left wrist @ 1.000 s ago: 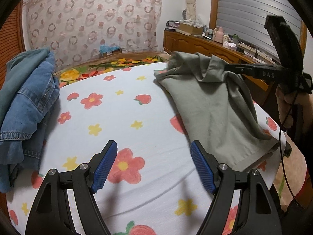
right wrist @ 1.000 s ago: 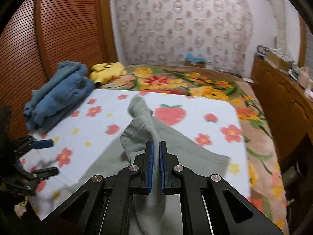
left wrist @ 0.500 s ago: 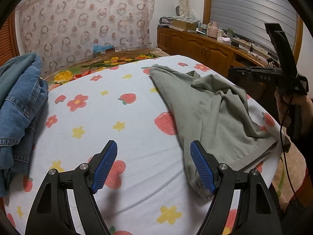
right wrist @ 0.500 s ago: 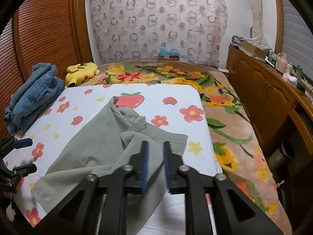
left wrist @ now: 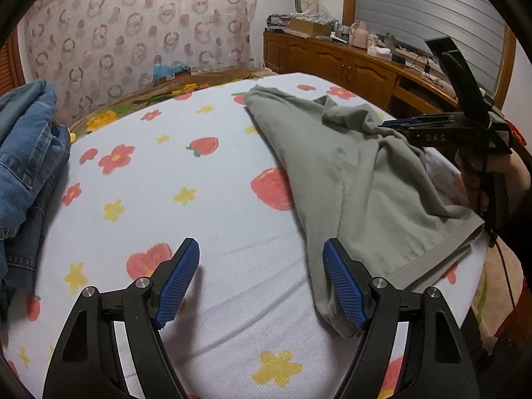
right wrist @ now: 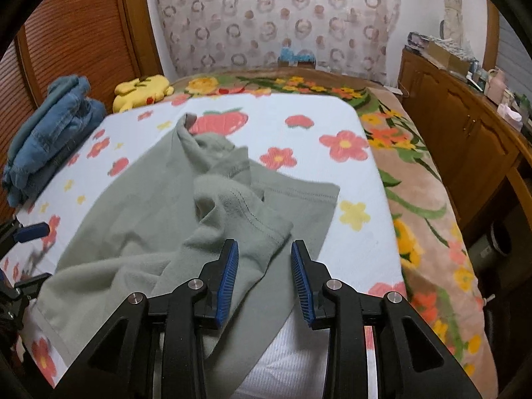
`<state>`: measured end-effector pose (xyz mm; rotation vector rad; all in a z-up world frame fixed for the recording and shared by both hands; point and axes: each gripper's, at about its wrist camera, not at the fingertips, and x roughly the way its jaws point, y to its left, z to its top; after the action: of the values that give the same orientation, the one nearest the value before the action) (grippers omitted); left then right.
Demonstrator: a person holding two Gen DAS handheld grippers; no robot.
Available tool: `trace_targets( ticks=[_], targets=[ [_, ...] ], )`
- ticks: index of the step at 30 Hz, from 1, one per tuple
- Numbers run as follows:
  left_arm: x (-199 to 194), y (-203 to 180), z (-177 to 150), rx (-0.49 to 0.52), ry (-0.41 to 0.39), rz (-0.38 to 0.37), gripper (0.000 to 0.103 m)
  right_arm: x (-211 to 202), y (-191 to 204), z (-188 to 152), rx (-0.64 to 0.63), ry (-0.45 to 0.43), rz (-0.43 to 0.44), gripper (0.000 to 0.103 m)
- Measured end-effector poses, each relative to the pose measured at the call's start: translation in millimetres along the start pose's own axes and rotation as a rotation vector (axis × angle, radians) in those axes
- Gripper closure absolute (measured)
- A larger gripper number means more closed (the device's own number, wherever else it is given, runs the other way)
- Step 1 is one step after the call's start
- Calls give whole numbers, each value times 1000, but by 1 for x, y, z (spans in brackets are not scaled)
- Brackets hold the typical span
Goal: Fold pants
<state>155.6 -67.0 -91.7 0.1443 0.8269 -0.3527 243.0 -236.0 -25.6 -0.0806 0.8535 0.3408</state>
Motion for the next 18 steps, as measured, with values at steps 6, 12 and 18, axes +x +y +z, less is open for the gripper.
trace_targets(
  ticks=[6,12,18],
  targets=[
    [5,3,-3,-24,23,-16,25,1,-3,2,-5,-8,12,69],
    [6,5,-4,-42,28,-29,25,12,-11,12,25,-12,38,76],
    [6,6,-4,-44,28,-30,25,11,-13,14,4,-18,82,98]
  ],
)
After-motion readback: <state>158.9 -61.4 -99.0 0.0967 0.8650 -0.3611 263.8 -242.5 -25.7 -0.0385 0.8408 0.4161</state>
